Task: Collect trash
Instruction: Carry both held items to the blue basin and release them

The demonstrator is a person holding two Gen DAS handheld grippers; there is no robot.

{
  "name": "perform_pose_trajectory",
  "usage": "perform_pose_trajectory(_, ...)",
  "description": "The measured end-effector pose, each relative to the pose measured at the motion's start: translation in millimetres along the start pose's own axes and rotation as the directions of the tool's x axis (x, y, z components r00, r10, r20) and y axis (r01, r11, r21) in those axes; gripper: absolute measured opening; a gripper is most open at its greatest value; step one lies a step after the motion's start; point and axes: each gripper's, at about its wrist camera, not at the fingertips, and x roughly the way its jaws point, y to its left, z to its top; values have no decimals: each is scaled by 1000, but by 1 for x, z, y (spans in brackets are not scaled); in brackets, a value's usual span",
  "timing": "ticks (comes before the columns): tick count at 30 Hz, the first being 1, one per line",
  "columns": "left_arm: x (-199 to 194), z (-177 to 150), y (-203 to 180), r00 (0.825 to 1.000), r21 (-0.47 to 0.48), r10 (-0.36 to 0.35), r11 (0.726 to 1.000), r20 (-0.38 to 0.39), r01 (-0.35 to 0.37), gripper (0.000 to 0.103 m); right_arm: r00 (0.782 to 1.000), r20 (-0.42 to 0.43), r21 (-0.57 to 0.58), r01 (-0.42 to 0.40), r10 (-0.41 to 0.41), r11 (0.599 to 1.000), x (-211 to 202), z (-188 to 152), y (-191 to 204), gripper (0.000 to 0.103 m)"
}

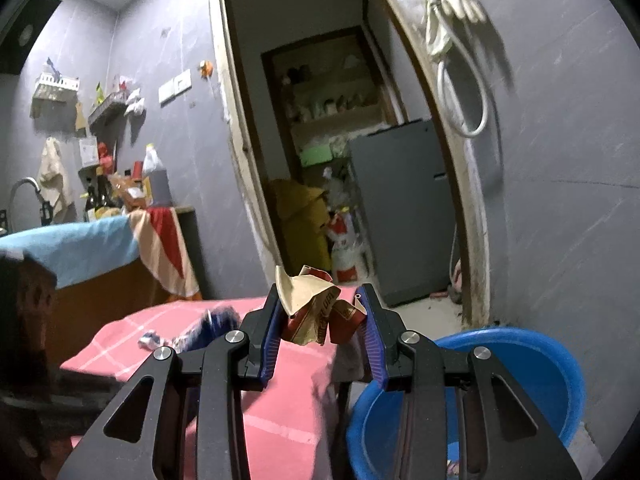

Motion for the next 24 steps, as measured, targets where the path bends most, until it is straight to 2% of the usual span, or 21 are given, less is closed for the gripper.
perform_pose_trajectory(5,1,22,-24,988,64,-20,998,154,10,4,994,96,5,58,-58,998,-17,9,-12,35)
perform_pose_trajectory(9,15,33,-32,981,91,-42,996,188,25,4,982,150,18,117,-118,993,-29,14,-27,35)
perform_pose_trajectory(15,45,44,-39,987,81,-86,994,139,75,4,975,135,60,170,-177,984,-29,13,-50,35)
perform_pose_trajectory(21,77,50,-41,994,47,-99,994,47,97,5,973,51,79,220,-224,972,-18,4,-71,35)
perform_pose_trajectory(24,94,49,-41,995,30,-102,994,-2,102,5,971,2,98,237,-238,967,-12,-1,-81,41)
